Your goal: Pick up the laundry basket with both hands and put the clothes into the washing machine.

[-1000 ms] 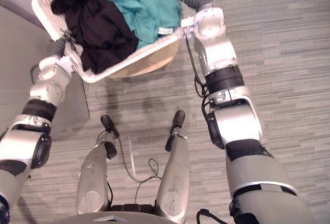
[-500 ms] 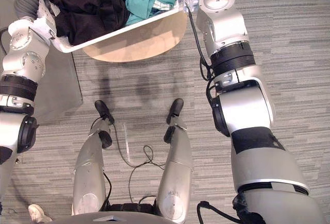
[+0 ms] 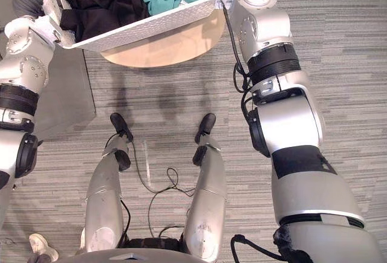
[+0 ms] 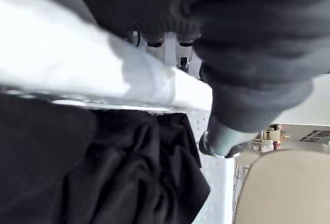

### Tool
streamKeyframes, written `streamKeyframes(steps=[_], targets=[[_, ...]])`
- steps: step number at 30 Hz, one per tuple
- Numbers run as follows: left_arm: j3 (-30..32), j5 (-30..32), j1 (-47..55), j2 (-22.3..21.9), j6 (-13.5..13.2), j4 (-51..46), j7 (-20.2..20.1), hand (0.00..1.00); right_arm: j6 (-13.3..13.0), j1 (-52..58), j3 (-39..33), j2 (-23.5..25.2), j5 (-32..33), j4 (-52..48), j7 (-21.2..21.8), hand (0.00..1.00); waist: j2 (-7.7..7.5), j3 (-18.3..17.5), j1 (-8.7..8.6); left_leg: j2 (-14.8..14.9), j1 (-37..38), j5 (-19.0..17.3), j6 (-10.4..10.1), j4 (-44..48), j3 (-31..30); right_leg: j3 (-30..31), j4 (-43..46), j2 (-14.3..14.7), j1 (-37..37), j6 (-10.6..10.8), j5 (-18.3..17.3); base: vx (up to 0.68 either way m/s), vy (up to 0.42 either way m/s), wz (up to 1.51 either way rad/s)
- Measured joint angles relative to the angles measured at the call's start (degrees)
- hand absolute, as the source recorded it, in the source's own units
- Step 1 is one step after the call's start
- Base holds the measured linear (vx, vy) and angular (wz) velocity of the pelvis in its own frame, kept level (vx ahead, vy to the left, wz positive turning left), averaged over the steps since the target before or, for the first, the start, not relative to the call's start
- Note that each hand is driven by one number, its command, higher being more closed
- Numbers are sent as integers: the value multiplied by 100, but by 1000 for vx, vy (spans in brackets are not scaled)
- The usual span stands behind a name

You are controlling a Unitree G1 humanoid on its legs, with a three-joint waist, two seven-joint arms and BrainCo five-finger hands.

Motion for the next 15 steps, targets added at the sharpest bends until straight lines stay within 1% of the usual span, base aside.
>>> streamKeyframes(steps=[3, 7, 9, 11, 12, 13, 14, 15], targets=[[128, 1, 88, 127, 5, -103, 9, 0, -18, 72, 17, -182, -41, -618, 5, 0, -12, 7, 9, 30, 38, -15, 21, 98, -26, 7, 173, -15, 24, -16, -80, -53, -42, 3], [333, 6, 424, 184, 25, -247, -2, 0, -29, 353, 13, -184, -284, -706, 14, 0, -15, 8, 70, 35, 368, -34, 20, 94, -16, 17, 273, -17, 299, -46, -172, -30, -40, 0], [411, 8, 702, 192, 24, -575, -14, 0, -25, 884, -26, -183, -469, -830, 28, 0, -16, 7, 94, 25, 785, -64, 9, -1, -16, -44, 257, -24, 714, -23, -243, -20, -36, 4], [501, 8, 850, 195, 22, -748, -43, 0, -21, 1080, -45, -182, -483, -846, 36, 0, -17, 6, 113, 22, 1003, -83, 16, -31, -14, -58, 245, -23, 936, -18, -271, -8, -44, 1], [567, 8, 1038, 197, 10, -961, -93, 0, -12, 1293, -208, -184, -488, -1027, 38, 0, -17, 5, 133, 3, 1209, -104, -26, -153, 25, -59, 227, -32, 1105, -19, -315, 8, -53, 3], [571, 8, 1160, 198, -7, -1062, -137, 0, -13, 1440, -305, -190, -493, -1187, 37, 0, -16, 5, 134, -32, 1339, -76, -35, -259, 54, -61, 212, -52, 1201, -11, -347, 43, -59, 12], [586, 7, 1462, 198, -17, -1273, -177, 0, -13, 1736, -450, -197, -606, -1487, 48, 0, -16, 1, 124, -72, 1672, 10, -45, -514, 226, -79, 193, -99, 1414, 15, -398, 67, -57, 13], [610, 9, 1638, 197, -22, -1401, -195, 0, -20, 1896, -505, -200, -713, -1641, 51, 0, -17, -3, 128, -72, 1821, 76, -48, -618, 330, -85, 187, -106, 1511, 30, -422, 85, -82, 11]])
